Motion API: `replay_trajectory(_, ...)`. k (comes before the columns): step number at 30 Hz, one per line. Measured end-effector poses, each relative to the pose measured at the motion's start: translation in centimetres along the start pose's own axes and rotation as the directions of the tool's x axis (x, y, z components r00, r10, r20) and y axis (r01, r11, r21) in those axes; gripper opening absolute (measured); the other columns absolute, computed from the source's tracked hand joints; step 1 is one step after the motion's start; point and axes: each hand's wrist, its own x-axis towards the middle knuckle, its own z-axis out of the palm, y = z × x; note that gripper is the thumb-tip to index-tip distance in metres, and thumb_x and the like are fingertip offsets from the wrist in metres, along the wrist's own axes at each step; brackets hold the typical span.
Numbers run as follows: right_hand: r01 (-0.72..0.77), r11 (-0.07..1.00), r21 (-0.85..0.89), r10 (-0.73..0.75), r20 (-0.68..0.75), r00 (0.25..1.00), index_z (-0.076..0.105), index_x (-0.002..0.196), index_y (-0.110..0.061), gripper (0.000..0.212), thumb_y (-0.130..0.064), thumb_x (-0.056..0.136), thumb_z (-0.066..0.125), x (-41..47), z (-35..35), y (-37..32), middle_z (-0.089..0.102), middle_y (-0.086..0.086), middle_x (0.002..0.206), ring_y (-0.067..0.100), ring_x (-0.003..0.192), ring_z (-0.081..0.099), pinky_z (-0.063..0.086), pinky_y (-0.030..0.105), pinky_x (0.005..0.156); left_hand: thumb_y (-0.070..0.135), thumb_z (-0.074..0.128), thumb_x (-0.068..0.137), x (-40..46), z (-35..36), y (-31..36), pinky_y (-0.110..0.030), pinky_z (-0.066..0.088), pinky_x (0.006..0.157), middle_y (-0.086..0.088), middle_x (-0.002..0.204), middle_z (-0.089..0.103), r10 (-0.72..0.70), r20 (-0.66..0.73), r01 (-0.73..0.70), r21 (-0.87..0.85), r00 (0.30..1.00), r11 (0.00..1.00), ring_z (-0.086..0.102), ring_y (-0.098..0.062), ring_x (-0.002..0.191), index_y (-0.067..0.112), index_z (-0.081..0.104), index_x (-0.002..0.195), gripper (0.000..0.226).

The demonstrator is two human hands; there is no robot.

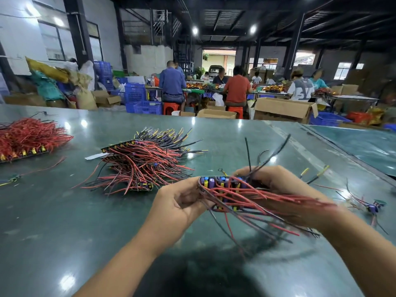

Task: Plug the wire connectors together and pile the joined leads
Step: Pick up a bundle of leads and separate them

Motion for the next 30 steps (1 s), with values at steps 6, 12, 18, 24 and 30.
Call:
replay_trajectory(6, 0.044, 0.989, -0.143, -0.023, 0.148, 0.989, 0.071, 0.092, -0.014, 0.028, -0.039, 0.079, 0.073, 3.3, -2.3, -2.8, 0.071, 0.010, 0.088, 0.009, 0.072, 0.061, 0.052, 0.035, 0.065, 0.018, 0.070, 0.074, 0.2, -0.1, 0.1, -0.018, 0.051, 0.062, 0.005, 0.080, 0.072, -0.184, -0.156, 0.163, -0.137, 0.970, 0.977, 0.061, -0.003, 0.071, 0.026, 0.075, 0.093, 0.021)
replay_trajectory(12, -0.057, 0.992, -0.112, 0.076, 0.164, 0.984, 0.072, 0.087, -0.031, 0.032, -0.049, 0.061, 0.078, 4.2, -2.2, -2.1, 0.071, -0.014, 0.086, 0.001, 0.077, 0.066, 0.051, 0.018, 0.072, 0.018, 0.067, 0.077, 0.0, -1.5, -0.6, -0.023, 0.055, 0.063, 0.004, 0.082, 0.071, -0.261, 0.000, 0.252, -0.254, 0.965, 0.934, 0.065, -0.006, 0.073, 0.023, 0.076, 0.090, 0.016)
replay_trajectory(18, -0.190, 0.981, 0.045, 0.184, 0.111, 0.977, 0.071, 0.082, -0.035, 0.048, -0.048, 0.037, 0.081, 3.7, -1.9, 0.1, 0.065, -0.029, 0.082, -0.009, 0.079, 0.064, 0.044, 0.003, 0.068, 0.031, 0.087, 0.061, 0.0, -2.6, -1.5, -0.036, 0.059, 0.076, -0.010, 0.098, 0.072, -0.315, 0.168, 0.356, -0.378, 0.934, 0.854, 0.069, -0.020, 0.088, 0.009, 0.073, 0.102, 0.048)
replay_trajectory(24, -0.116, 0.975, 0.190, 0.056, 0.295, 0.954, 0.075, 0.072, -0.021, 0.010, -0.014, 0.067, 0.078, 4.1, -1.5, 0.0, 0.072, -0.007, 0.076, 0.004, 0.072, 0.066, 0.051, 0.014, 0.071, 0.029, 0.087, 0.064, 0.1, -2.7, -1.7, -0.036, 0.058, 0.079, -0.013, 0.103, 0.071, -0.311, 0.246, 0.392, -0.437, 0.918, 0.810, 0.069, -0.022, 0.091, 0.006, 0.071, 0.107, 0.051)
replay_trajectory(30, -0.179, 0.932, 0.314, 0.045, 0.390, 0.920, 0.075, 0.072, -0.019, 0.018, -0.008, 0.079, 0.063, 4.8, -1.9, 0.5, 0.069, -0.005, 0.068, 0.003, 0.062, 0.064, 0.050, 0.015, 0.057, 0.021, 0.088, 0.063, 0.4, -2.8, -1.2, -0.026, 0.059, 0.064, -0.009, 0.094, 0.073, -0.340, 0.245, 0.419, -0.523, 0.908, 0.742, 0.072, -0.016, 0.079, 0.011, 0.075, 0.096, 0.037)
